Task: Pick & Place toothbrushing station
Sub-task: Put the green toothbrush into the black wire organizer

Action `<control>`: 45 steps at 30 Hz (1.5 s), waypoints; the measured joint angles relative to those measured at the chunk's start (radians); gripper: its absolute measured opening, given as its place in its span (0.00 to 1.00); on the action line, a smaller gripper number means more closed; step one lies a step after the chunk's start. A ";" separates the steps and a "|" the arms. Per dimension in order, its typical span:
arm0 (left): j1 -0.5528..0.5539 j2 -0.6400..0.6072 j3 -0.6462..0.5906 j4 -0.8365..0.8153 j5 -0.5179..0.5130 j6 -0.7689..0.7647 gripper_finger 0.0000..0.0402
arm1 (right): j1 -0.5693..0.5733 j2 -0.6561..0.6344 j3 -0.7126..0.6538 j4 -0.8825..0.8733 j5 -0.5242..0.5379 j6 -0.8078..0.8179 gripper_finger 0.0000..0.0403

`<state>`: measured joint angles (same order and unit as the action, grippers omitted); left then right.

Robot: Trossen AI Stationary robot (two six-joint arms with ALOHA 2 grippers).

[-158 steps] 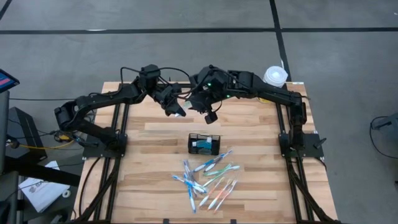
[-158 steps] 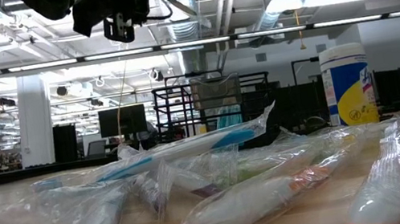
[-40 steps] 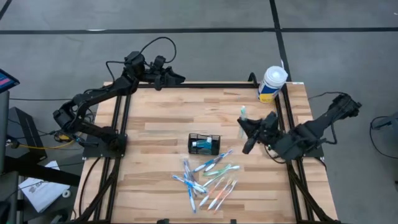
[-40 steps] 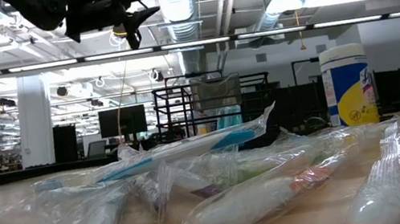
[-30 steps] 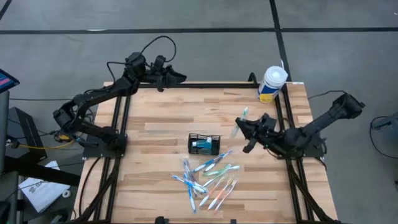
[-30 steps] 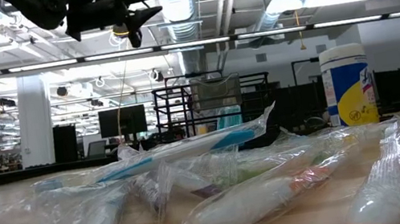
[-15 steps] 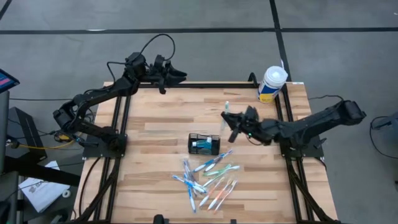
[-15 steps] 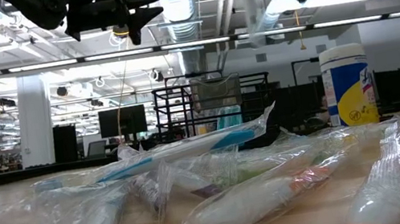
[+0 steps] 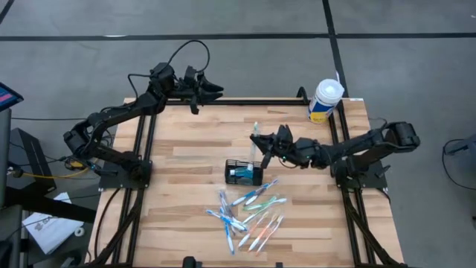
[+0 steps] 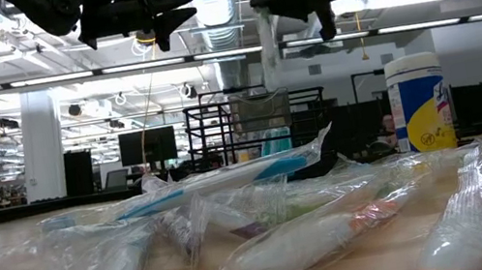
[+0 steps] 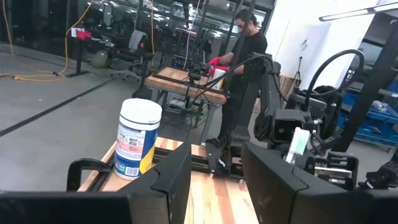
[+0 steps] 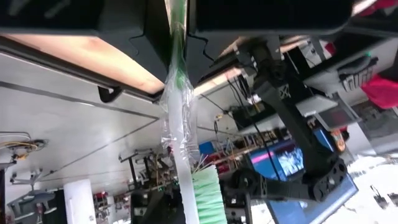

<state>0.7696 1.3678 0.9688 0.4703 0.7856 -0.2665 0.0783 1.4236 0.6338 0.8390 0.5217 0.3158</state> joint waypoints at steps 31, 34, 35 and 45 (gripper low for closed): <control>0.000 0.000 0.000 -0.019 0.001 0.062 0.34 | 0.092 -0.009 -0.010 -0.214 0.081 0.021 0.03; 0.000 0.000 0.000 -0.021 0.001 0.080 0.34 | 0.092 -0.009 -0.046 -0.165 0.080 -0.007 0.03; 0.000 0.000 0.000 -0.022 0.001 0.084 0.34 | 0.092 -0.009 -0.061 -0.135 0.080 -0.015 0.03; -0.002 0.000 0.000 -0.029 0.001 0.125 0.33 | 0.090 -0.010 -0.215 0.154 0.070 -0.135 0.03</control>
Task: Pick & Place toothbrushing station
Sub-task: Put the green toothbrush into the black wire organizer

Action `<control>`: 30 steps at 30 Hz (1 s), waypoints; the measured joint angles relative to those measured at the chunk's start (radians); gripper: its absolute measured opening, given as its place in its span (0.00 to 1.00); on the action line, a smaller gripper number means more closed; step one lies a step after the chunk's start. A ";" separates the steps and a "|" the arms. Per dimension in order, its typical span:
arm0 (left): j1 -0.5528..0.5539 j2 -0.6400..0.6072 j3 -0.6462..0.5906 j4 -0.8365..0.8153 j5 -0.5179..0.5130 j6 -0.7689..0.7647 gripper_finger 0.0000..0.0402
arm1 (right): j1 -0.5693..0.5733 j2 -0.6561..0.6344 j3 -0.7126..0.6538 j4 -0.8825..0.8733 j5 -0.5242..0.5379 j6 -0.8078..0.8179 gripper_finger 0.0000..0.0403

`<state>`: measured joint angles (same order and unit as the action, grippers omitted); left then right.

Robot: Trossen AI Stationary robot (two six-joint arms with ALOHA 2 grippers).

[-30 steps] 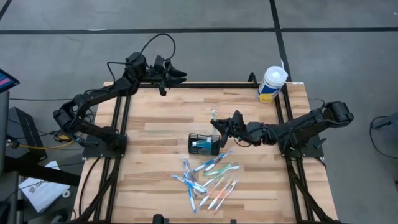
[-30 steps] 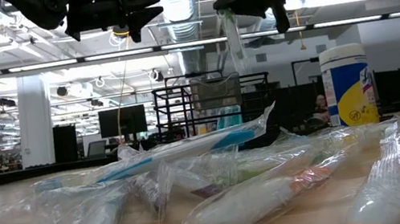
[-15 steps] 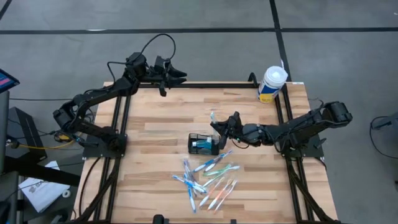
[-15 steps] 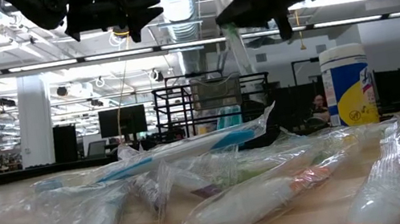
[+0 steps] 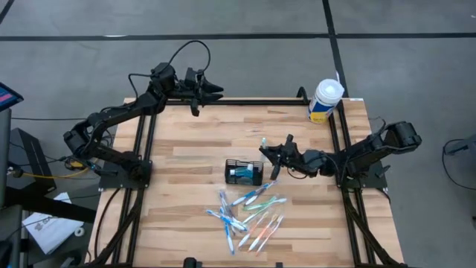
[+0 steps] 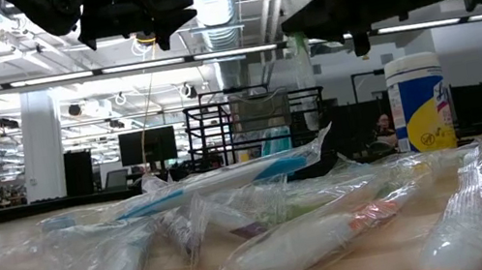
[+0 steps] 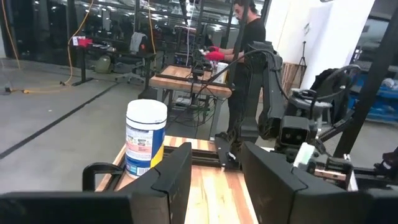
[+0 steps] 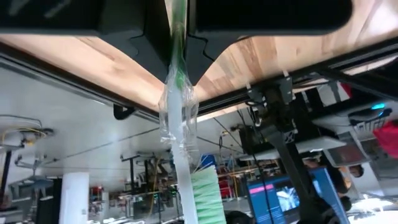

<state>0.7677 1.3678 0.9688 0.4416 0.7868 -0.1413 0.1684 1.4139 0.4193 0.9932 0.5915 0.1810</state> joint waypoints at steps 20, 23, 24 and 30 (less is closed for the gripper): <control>-0.043 -0.022 -0.149 0.153 0.002 -0.010 0.14 | -0.027 0.000 -0.006 0.163 -0.149 -0.158 0.03; -0.032 -0.046 -0.148 0.152 -0.003 -0.019 0.15 | -0.037 0.000 -0.006 0.174 -0.153 -0.150 0.03; -0.030 -0.053 -0.148 0.152 -0.003 -0.019 0.15 | -0.037 0.000 -0.006 0.174 -0.153 -0.134 0.03; -0.008 -0.060 -0.148 0.150 0.006 -0.017 0.15 | 0.004 0.097 0.012 0.254 -0.149 -0.076 0.03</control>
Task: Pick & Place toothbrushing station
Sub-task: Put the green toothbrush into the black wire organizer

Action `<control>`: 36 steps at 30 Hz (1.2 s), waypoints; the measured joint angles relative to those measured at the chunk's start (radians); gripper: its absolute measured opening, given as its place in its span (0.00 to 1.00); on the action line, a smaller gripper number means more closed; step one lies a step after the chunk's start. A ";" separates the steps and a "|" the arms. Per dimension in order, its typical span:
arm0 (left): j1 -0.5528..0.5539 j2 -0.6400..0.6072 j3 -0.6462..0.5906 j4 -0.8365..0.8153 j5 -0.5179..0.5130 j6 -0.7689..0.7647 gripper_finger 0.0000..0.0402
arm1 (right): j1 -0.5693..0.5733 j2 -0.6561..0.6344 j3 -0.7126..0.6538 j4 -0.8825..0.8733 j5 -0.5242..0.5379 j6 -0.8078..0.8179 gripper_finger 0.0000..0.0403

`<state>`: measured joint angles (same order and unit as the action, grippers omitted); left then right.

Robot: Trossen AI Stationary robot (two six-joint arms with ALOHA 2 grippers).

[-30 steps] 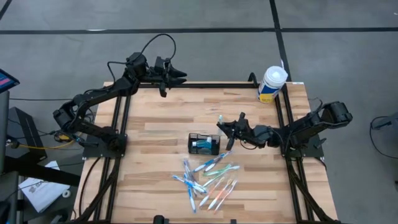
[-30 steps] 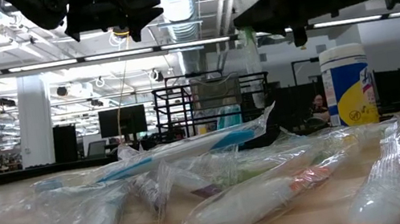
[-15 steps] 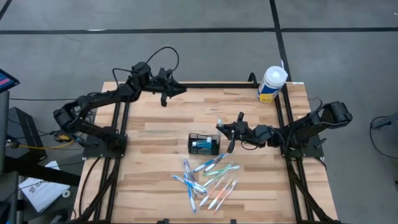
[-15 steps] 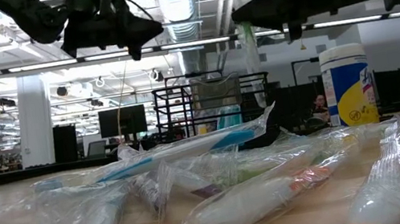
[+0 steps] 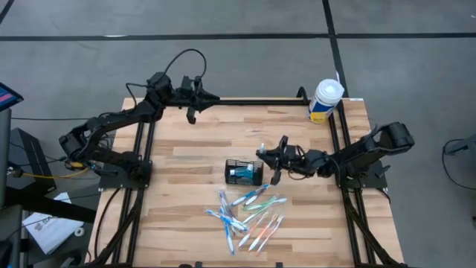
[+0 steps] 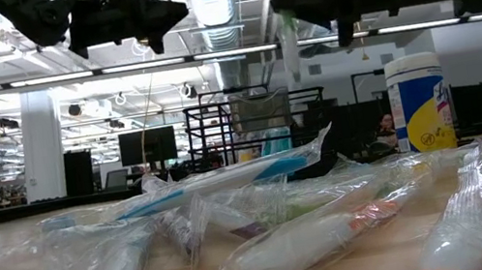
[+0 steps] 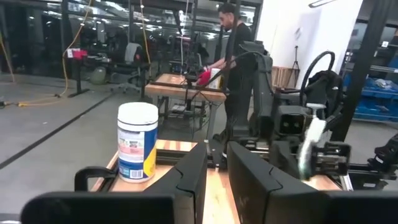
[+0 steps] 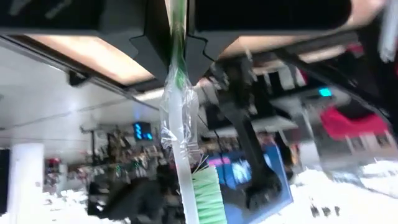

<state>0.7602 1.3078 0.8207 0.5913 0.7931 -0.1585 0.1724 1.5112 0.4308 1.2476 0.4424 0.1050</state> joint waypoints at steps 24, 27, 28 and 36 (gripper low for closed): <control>0.028 0.004 0.000 -0.013 0.053 0.005 0.13 | -0.018 0.045 0.029 -0.028 0.042 0.025 0.03; 0.028 0.004 0.000 -0.015 0.053 0.005 0.13 | -0.007 0.040 0.029 -0.079 0.040 0.064 0.03; 0.028 0.004 0.000 -0.015 0.053 0.005 0.13 | -0.002 0.052 0.029 -0.069 0.039 0.073 0.03; 0.028 0.004 0.000 -0.021 0.053 0.026 0.13 | 0.012 0.175 0.029 0.047 0.053 0.098 0.03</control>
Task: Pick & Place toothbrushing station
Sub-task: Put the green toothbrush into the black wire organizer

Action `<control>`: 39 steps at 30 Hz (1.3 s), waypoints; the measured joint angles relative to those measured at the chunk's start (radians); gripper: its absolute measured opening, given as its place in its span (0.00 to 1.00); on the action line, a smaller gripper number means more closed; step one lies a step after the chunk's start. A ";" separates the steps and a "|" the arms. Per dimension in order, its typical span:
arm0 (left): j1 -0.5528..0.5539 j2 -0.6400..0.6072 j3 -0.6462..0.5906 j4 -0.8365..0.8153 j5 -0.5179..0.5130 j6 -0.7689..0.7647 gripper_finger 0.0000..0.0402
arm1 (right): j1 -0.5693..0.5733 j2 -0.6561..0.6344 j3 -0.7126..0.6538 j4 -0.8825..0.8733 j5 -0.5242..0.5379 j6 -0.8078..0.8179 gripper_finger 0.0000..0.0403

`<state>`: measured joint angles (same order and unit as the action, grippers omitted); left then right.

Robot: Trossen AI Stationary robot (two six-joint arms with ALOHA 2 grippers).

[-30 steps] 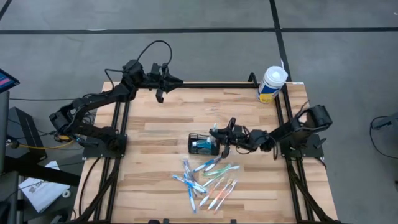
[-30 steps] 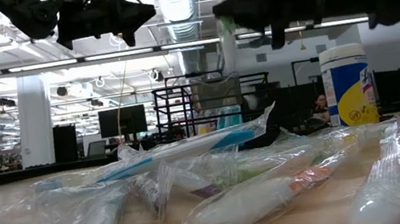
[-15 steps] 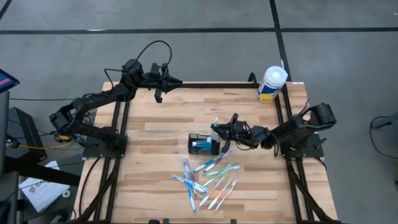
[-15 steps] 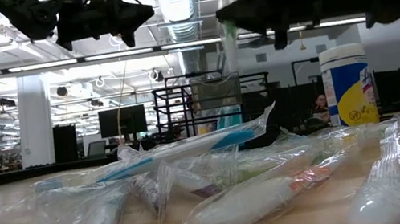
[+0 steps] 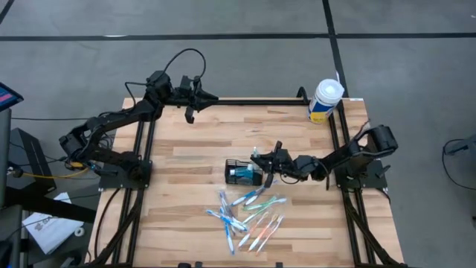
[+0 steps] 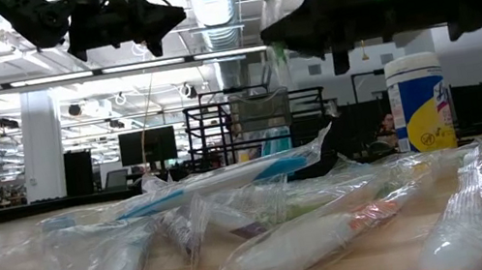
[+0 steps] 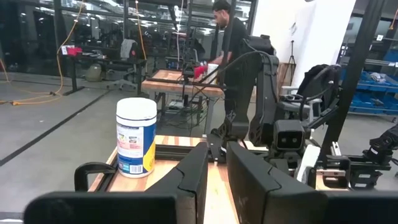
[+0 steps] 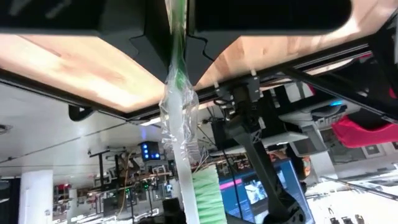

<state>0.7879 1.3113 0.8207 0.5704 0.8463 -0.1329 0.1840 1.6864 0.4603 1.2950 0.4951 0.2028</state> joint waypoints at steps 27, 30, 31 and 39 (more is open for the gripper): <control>-0.001 0.000 0.001 -0.013 0.021 0.032 0.13 | -0.038 0.277 0.000 0.256 -0.024 0.044 0.03; -0.001 0.000 0.001 -0.013 0.021 0.044 0.13 | -0.049 0.303 0.004 0.277 -0.036 0.044 0.03; -0.001 0.000 0.001 -0.013 0.021 0.047 0.13 | -0.053 0.304 0.005 0.276 -0.042 0.049 0.03; -0.001 0.000 0.001 -0.014 0.021 0.047 0.13 | -0.070 0.306 0.005 0.276 -0.089 0.050 0.03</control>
<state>0.7866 1.3113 0.8215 0.5568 0.8669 -0.0861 0.1139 1.9926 0.4652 1.5711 0.4064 0.2531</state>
